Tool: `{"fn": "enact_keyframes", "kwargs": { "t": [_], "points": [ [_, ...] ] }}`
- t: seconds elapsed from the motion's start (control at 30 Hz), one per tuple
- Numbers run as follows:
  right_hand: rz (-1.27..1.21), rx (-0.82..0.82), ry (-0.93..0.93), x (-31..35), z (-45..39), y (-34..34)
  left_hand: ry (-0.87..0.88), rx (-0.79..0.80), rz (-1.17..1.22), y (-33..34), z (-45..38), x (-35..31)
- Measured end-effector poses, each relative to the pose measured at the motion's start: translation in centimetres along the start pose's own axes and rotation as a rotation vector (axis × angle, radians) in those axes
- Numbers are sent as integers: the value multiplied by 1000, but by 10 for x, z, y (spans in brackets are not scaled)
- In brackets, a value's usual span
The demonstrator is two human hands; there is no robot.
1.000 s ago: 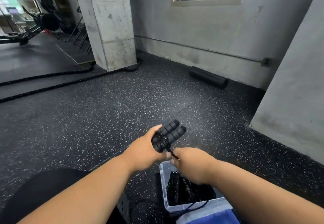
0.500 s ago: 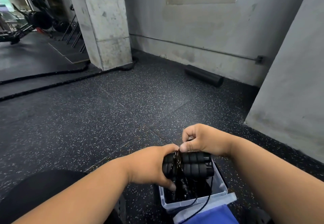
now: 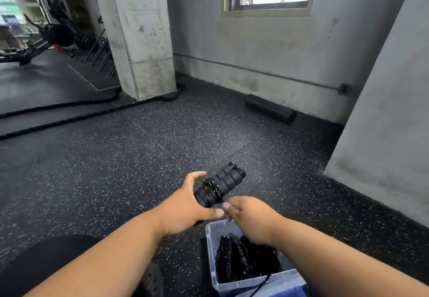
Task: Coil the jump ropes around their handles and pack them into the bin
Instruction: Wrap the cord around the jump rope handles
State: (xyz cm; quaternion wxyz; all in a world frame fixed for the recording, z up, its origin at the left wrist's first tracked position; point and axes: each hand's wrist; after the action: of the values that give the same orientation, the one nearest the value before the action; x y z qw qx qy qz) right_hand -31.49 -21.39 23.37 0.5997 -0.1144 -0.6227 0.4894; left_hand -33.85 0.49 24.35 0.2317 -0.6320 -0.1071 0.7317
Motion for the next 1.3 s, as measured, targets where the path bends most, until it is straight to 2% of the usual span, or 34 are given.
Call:
{"fn": "enact_keyframes", "kwargs": {
  "t": [0.07,0.2,0.3,0.4,0.47,0.57,0.7,0.8,0.97,1.1,1.2,1.3],
  "points": [
    [206,-15,-64,5,0,2,52,16,-139,-2,1,6],
    [463,-22,-140,15,6,-8,80,-82,-594,-7,-1,10],
    [515,17,-172,30,14,-24,29,-45,-814,-4,0,16],
    [485,69,-242,41,18,-36,62,80,-926,4,4,16],
    [419,75,-264,40,18,-42,142,177,-908,12,9,11],
    [168,79,-189,24,11,-56,264,271,-744,23,14,1],
    [-349,95,-67,-8,3,-60,314,196,-493,23,21,-8],
    [-511,125,-1,-24,1,-43,309,144,-278,23,22,-11],
    [-435,79,141,-11,-2,-12,291,44,-200,29,17,-9],
    [-236,120,114,-11,1,-9,278,97,-204,27,16,-4],
    [-138,160,81,-4,8,-12,299,186,-313,27,16,-2],
    [-89,232,61,4,16,-12,305,129,-363,27,14,-2]
  ]
}}
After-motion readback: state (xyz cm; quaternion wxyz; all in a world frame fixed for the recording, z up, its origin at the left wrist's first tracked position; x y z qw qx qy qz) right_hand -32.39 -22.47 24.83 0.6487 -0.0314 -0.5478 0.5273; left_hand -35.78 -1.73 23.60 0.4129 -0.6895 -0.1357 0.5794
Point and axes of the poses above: each hand's wrist, its own z-axis away from the middle knuckle, its own y-axis out of the palm, x = y × z, and after that the axes turned 2 degrees about y, right-handed
